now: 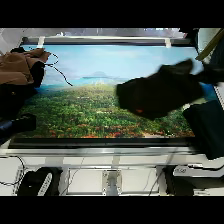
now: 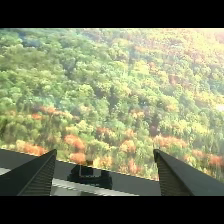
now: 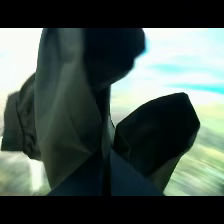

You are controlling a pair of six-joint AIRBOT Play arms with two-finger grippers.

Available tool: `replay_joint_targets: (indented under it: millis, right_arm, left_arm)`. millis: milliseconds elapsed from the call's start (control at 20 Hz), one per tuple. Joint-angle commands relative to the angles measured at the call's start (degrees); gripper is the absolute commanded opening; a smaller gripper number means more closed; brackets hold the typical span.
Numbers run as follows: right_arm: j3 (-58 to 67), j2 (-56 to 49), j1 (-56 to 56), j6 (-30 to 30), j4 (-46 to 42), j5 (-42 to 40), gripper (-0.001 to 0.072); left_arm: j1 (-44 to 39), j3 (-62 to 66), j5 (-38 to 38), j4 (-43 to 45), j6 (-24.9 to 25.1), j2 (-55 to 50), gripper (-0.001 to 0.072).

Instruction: Fold the clothes and pants, and hang the long-sleeved shirts on hangers.

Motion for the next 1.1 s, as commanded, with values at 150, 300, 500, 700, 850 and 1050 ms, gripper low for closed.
replay_joint_targets:
  millis: [150, 300, 500, 700, 850, 1050]
  right_arm:
    - [0.3, 10.8, -33.2, 1.6, -7.3, 3.4, 0.0002]
    - [0.3, 13.0, -45.6, 5.3, -11.8, 3.4, 0.0002]
    - [-2.2, 13.7, -53.7, 8.9, -14.4, 3.3, 0.0002]
    - [-10.6, 13.7, -51.3, 8.3, -17.0, 4.0, 0.0002]
    - [-12.9, 13.7, -50.7, 8.5, -18.3, 7.0, 0.0072]
    - [-10.7, 17.0, -50.7, 12.3, -16.5, 5.6, 0.0557]
  left_arm:
    - [0.0, 0.0, 0.0, 0.0, 0.0, 0.0, 0.0699]
    - [0.0, 0.0, 0.0, 0.0, 0.0, 0.0, 0.0699]
    - [0.0, 0.0, 0.0, 0.0, 0.0, 0.0, 0.0699]
    - [0.0, 0.0, 0.0, 0.0, 0.0, 0.0, 0.0699]
    - [0.0, 0.0, 0.0, -0.1, 0.0, 0.0, 0.07]
    - [0.0, 0.0, 0.0, -0.1, 0.0, 0.0, 0.07]
